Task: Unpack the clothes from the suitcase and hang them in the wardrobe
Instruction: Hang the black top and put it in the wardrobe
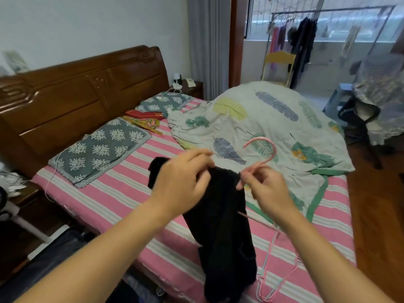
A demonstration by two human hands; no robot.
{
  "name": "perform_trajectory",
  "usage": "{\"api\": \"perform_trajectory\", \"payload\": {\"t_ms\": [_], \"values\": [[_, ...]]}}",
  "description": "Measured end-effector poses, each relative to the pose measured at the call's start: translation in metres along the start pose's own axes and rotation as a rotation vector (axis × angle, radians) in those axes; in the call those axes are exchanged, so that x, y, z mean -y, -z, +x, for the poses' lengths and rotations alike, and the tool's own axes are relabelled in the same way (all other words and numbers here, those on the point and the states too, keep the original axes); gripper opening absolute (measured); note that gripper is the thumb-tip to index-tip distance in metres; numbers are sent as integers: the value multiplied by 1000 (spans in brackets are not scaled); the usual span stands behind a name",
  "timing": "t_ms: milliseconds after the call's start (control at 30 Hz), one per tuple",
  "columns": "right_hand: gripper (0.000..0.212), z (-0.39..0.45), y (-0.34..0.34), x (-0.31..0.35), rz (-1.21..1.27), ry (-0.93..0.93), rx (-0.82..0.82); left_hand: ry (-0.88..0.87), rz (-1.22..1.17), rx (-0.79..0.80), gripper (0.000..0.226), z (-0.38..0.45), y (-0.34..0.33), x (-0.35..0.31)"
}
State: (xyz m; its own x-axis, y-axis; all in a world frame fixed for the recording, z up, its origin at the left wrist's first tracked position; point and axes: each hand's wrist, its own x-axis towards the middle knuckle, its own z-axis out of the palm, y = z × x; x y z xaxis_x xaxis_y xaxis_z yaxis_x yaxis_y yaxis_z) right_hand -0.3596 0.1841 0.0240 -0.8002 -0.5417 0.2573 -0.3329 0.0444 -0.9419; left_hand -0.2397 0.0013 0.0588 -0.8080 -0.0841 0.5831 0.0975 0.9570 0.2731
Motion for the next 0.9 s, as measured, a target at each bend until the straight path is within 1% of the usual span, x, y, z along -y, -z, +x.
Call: {"api": "perform_trajectory", "payload": {"t_ms": [33, 100, 133, 167, 200, 233, 267, 300, 333, 367, 400, 433, 500, 533, 567, 600, 700, 800, 900], "values": [[21, 5, 6, 12, 65, 10, 22, -68, 134, 45, 28, 12, 9, 4], [17, 18, 10, 31, 102, 51, 73, -172, 345, 232, 38, 36, 21, 5], [15, 26, 9, 38, 79, 76, 81, -198, 405, 272, 40, 47, 25, 4], [12, 37, 7, 40, 3, 112, 60, -215, 441, 271, 38, 55, 28, 3], [9, 45, 5, 41, -132, 167, 0, -210, 454, 265, 34, 61, 31, 2], [8, 50, 3, 38, -285, 226, -112, -175, 440, 270, 29, 65, 34, 4], [10, 49, 0, 32, -388, 265, -257, -109, 411, 276, 23, 66, 35, 7], [11, 41, -5, 24, -409, 269, -381, -18, 379, 278, 19, 63, 36, 11], [12, 28, -13, 13, -380, 258, -447, 85, 345, 281, 17, 59, 37, 14], [12, 13, -22, -2, -357, 251, -442, 188, 287, 279, 19, 51, 38, 17], [8, -1, -34, -21, -347, 236, -346, 278, 208, 272, 22, 42, 39, 20], [14, -11, -47, -40, -357, 189, -187, 348, 123, 256, 25, 34, 40, 23], [45, -22, -71, -77, -410, 100, 133, 426, -1, 242, 29, 22, 44, 33], [57, -22, -80, -89, -450, 101, 228, 448, -47, 239, 29, 15, 49, 37], [65, -20, -88, -95, -472, 119, 276, 464, -89, 240, 28, 8, 55, 42], [70, -18, -95, -95, -475, 153, 286, 473, -116, 244, 27, 1, 63, 48], [73, -7, -117, -81, -427, 276, 295, 529, -168, 222, 26, -24, 94, 66], [58, -2, -151, -62, -353, 413, 376, 604, -248, 158, 27, -51, 126, 80], [39, -12, -195, -43, -232, 414, 494, 657, -254, 35, 26, -76, 153, 93]]}}
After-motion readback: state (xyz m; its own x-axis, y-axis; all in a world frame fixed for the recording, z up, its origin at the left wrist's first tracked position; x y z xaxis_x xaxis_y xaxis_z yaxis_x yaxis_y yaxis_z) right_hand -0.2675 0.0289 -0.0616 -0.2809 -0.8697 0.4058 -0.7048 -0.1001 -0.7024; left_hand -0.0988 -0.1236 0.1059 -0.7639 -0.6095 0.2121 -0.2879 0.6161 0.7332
